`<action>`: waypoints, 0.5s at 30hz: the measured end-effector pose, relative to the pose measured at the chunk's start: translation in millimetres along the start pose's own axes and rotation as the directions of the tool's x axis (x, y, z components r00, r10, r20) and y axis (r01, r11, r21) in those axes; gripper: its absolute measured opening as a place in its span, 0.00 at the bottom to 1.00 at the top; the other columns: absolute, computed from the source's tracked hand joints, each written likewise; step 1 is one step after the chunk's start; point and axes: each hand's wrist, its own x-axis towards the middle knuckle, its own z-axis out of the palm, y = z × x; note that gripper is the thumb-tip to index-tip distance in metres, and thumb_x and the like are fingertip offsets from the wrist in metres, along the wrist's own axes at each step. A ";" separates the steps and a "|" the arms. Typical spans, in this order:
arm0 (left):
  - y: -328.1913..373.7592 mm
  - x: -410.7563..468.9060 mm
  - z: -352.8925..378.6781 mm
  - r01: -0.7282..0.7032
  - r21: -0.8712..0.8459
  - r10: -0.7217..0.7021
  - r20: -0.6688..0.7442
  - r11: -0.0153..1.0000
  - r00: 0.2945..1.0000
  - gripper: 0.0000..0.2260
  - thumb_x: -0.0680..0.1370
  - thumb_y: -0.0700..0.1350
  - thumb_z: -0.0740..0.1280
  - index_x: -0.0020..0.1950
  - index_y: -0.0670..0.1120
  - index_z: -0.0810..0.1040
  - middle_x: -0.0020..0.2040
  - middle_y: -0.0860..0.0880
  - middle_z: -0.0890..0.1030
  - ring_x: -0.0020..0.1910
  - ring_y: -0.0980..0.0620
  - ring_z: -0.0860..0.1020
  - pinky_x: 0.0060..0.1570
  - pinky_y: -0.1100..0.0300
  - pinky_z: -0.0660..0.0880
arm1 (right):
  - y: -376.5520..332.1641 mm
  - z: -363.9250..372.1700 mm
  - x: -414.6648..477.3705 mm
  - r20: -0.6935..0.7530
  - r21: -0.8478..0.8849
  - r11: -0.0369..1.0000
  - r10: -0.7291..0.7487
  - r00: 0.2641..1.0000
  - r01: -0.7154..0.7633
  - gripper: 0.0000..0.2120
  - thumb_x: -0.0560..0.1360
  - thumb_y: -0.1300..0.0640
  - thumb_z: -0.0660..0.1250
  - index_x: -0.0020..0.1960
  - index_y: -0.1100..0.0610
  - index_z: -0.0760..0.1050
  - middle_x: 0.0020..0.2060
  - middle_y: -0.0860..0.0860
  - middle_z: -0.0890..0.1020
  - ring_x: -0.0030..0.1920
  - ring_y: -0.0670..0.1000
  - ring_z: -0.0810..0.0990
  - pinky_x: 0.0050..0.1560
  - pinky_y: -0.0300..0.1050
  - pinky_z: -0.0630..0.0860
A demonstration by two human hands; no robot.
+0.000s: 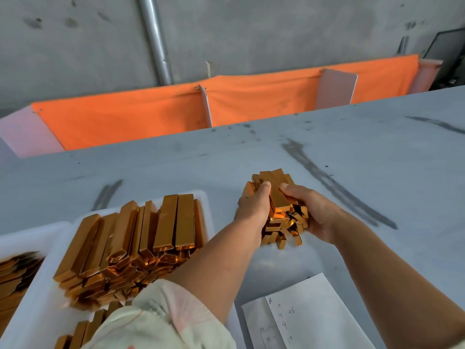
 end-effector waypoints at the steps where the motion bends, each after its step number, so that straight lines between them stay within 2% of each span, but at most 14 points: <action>1: -0.7 0.8 -0.4 -0.002 0.020 0.002 -0.009 1.000 1.000 0.33 0.73 0.70 0.56 0.71 0.51 0.69 0.64 0.45 0.75 0.61 0.43 0.75 0.63 0.46 0.72 | -0.6 0.7 0.1 -0.004 -0.038 0.999 -0.006 1.000 0.006 0.18 0.76 0.41 0.66 0.48 0.56 0.82 0.44 0.57 0.86 0.44 0.57 0.85 0.47 0.51 0.77; 5: -3.0 5.8 -2.1 -0.012 0.143 0.025 -0.091 0.990 0.996 0.36 0.74 0.71 0.53 0.75 0.50 0.63 0.70 0.43 0.69 0.67 0.42 0.69 0.65 0.47 0.67 | -2.4 4.6 -1.9 -0.038 -0.123 0.992 0.015 0.999 -0.019 0.17 0.77 0.41 0.66 0.46 0.54 0.82 0.41 0.54 0.87 0.44 0.55 0.85 0.54 0.51 0.74; 8: -5.6 8.4 -4.7 0.006 0.212 0.029 -0.159 0.977 0.987 0.34 0.76 0.67 0.55 0.77 0.50 0.57 0.72 0.43 0.65 0.68 0.42 0.66 0.65 0.47 0.66 | -3.7 6.5 -1.2 -0.061 -0.177 0.983 0.030 0.998 -0.041 0.15 0.76 0.42 0.66 0.47 0.54 0.81 0.41 0.52 0.86 0.47 0.55 0.84 0.60 0.54 0.73; 11: -6.0 9.3 -7.2 0.018 0.220 0.031 -0.213 0.975 0.976 0.32 0.78 0.63 0.57 0.77 0.50 0.54 0.71 0.42 0.64 0.68 0.41 0.67 0.65 0.48 0.69 | -2.8 6.2 1.6 -0.114 -0.225 0.972 0.042 0.993 -0.067 0.15 0.76 0.44 0.67 0.50 0.56 0.78 0.40 0.53 0.85 0.44 0.55 0.82 0.59 0.55 0.73; 13: -6.0 9.7 -7.7 0.022 0.249 0.038 -0.234 0.968 0.971 0.31 0.79 0.60 0.57 0.78 0.50 0.52 0.72 0.41 0.62 0.68 0.40 0.66 0.65 0.46 0.68 | -1.2 5.4 3.4 -0.147 -0.244 0.966 0.050 0.988 -0.085 0.16 0.75 0.44 0.67 0.51 0.56 0.75 0.46 0.55 0.84 0.47 0.56 0.81 0.59 0.56 0.73; 15: -6.3 10.0 -7.3 0.011 0.291 0.063 -0.244 0.957 0.968 0.30 0.80 0.60 0.56 0.78 0.51 0.50 0.72 0.41 0.61 0.69 0.39 0.66 0.66 0.45 0.68 | 1.5 4.6 5.5 -0.179 -0.228 0.968 0.060 0.982 -0.101 0.20 0.73 0.42 0.68 0.58 0.54 0.72 0.56 0.57 0.81 0.56 0.58 0.79 0.66 0.58 0.70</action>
